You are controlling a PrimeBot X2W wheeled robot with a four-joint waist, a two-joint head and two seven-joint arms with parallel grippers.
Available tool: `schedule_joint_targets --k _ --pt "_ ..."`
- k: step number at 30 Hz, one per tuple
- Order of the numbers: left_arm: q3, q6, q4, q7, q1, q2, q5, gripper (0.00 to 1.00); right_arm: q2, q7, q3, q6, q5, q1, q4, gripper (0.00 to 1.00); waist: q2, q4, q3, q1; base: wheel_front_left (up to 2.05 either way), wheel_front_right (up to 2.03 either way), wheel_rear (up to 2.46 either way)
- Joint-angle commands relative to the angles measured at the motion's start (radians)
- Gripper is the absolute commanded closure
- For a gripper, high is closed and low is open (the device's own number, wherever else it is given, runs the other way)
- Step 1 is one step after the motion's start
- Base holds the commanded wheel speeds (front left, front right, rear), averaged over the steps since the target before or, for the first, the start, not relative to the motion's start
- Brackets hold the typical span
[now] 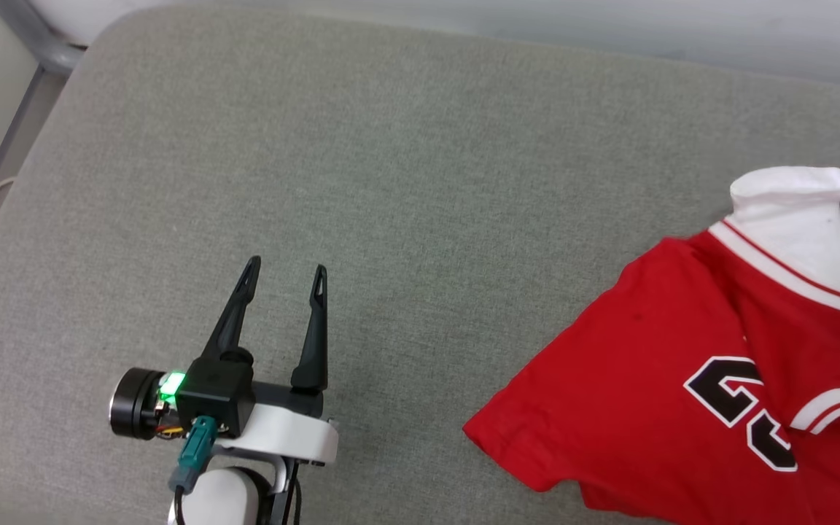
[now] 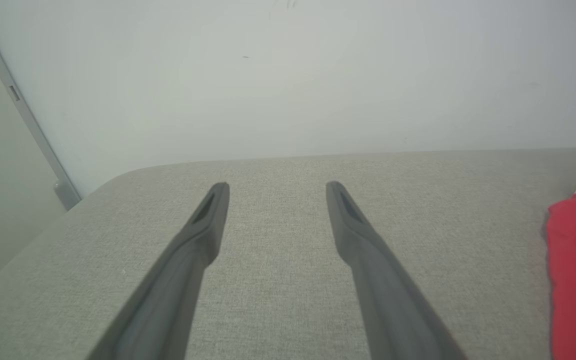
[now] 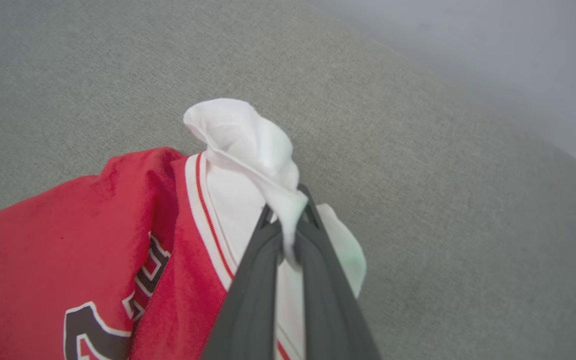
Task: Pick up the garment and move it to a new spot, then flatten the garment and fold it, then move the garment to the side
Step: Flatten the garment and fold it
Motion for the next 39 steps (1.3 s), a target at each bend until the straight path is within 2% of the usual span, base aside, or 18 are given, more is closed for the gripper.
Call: schedule_joint_targets --k 1,5,9,14,18,24,34,35,39 --pt "0.007 -0.005 0.000 -0.002 0.019 0.006 0.006 0.00 -0.019 -0.036 -0.023 -0.001 0.009 0.033 -0.037 1.00 0.0000 -0.015 -0.034 -0.0001 0.00 0.00 0.00" --pt "0.016 -0.008 -0.002 -0.002 0.042 0.008 0.013 0.00 -0.052 -0.092 -0.095 -0.001 0.026 0.094 -0.135 1.00 0.0000 -0.022 -0.065 -0.0001 0.00 0.00 0.00" --pt "0.022 -0.014 -0.010 -0.002 0.060 0.013 0.014 0.00 -0.061 -0.103 -0.175 -0.001 0.022 0.166 -0.246 1.00 0.0000 -0.023 -0.082 -0.0001 0.00 0.00 0.00" --pt "0.020 -0.018 -0.017 -0.002 0.065 0.013 0.021 0.00 -0.015 -0.077 -0.235 -0.001 -0.003 0.218 -0.364 1.00 0.0000 -0.011 -0.088 -0.0001 0.00 0.00 0.00" --pt "0.015 -0.021 -0.021 -0.002 0.055 0.010 0.021 0.00 0.025 -0.044 -0.208 -0.001 -0.057 0.174 -0.430 1.00 0.0000 0.010 -0.081 -0.0001 0.00 0.00 0.00" --pt "0.003 -0.019 -0.022 -0.002 0.033 0.005 0.012 0.00 0.084 -0.004 -0.037 -0.001 -0.106 -0.022 -0.401 1.00 0.0000 0.063 -0.055 -0.0001 0.00 0.00 0.00" --pt "-0.035 -0.002 -0.025 -0.002 -0.005 -0.002 -0.014 0.00 0.252 -0.010 0.448 -0.001 -0.114 -0.414 -0.169 1.00 0.0000 0.160 0.013 -0.0001 0.00 0.00 0.00" --pt "-0.035 -0.002 -0.025 -0.002 -0.005 -0.002 -0.014 0.00 0.252 -0.010 0.448 -0.001 -0.114 -0.414 -0.169 1.00 0.0000 0.160 0.013 -0.0001 0.00 0.00 0.00" --pt "-0.053 0.008 -0.026 -0.002 -0.013 -0.004 -0.031 0.00 0.327 -0.053 0.624 -0.001 -0.081 -0.516 -0.063 1.00 0.0000 0.190 0.040 -0.0001 0.00 0.00 0.00"
